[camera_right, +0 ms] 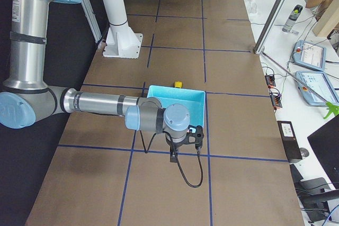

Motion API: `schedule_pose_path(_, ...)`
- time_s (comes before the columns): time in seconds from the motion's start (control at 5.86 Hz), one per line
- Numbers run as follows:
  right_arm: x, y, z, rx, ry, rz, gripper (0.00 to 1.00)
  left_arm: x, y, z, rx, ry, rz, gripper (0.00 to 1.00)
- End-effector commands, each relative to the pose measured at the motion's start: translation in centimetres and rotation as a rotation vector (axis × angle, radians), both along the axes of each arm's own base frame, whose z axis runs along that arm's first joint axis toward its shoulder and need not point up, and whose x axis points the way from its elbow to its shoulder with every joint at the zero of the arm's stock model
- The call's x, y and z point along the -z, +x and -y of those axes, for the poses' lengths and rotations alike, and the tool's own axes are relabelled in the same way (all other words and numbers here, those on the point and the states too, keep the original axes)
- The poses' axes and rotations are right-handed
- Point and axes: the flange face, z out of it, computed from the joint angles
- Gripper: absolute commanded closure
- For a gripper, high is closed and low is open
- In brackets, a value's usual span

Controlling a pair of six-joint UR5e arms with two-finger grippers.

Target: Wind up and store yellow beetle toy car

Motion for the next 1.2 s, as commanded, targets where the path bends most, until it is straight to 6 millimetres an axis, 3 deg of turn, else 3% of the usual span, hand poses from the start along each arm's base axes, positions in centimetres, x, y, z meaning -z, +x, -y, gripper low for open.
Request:
schedule_pose_path(0.0, 1.8, 0.2, 0.0, 0.009, 0.037, -0.050, 0.00, -2.4, -6.2, 1.6, 0.373, -0.278, 0.037, 0.00)
schedule_pose_path(0.17, 0.7, 0.1, -1.0, 0.009, 0.012, -0.054, 0.00, -2.9, -8.6, 2.5, 0.417, -0.291, 0.038, 0.00)
schedule_pose_path(0.51, 6.0, -0.6, 0.2, 0.014, 0.115, 0.030, 0.00, -6.0, -13.6, 4.1, 0.505, -0.346, 0.056, 0.00)
schedule_pose_path(0.68, 8.9, -4.3, 1.9, 0.107, 0.220, 0.022, 0.00, -9.2, -15.8, 2.9, 0.532, -0.383, 0.074, 0.00)
schedule_pose_path(1.02, 14.5, -8.9, 6.0, 0.196, 0.362, 0.043, 0.00, -16.3, -21.5, -0.6, 0.618, -0.410, 0.058, 0.00)
